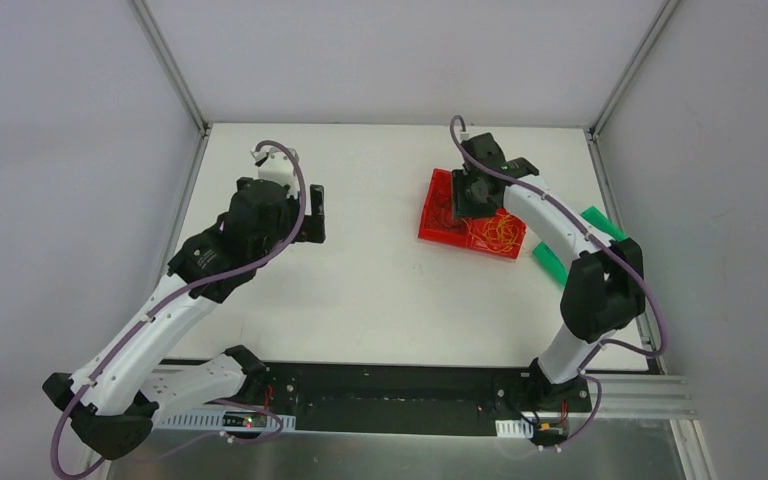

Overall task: Untangle the cables
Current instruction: Pick up the cable from the bin.

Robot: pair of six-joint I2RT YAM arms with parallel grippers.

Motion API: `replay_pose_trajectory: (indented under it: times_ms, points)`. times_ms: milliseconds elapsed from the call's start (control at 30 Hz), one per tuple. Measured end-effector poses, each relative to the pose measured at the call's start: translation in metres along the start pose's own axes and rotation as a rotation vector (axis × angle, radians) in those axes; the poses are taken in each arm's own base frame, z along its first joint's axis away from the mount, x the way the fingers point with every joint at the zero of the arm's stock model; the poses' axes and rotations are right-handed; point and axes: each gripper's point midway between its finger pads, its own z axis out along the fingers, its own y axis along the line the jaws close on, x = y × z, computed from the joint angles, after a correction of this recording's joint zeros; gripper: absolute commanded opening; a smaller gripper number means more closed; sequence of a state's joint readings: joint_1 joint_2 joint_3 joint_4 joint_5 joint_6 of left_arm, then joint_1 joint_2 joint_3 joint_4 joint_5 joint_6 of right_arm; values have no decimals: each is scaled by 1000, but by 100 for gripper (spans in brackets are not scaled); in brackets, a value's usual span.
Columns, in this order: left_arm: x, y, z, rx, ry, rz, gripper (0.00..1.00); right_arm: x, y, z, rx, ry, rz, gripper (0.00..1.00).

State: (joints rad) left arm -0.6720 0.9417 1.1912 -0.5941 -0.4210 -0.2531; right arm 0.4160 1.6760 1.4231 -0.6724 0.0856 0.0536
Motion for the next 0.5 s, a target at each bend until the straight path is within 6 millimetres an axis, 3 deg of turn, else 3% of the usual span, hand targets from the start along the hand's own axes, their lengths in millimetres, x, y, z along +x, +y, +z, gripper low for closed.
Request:
replay_pose_trajectory:
  times_ms: [200, 500]
  points:
    - [16, 5, 5, -21, 53, 66, 99, 0, 11, 11, 55, 17, -127, 42]
    - [16, 7, 5, -25, 53, 94, 99, 7, 0, 30, 133, 54, -170, 38]
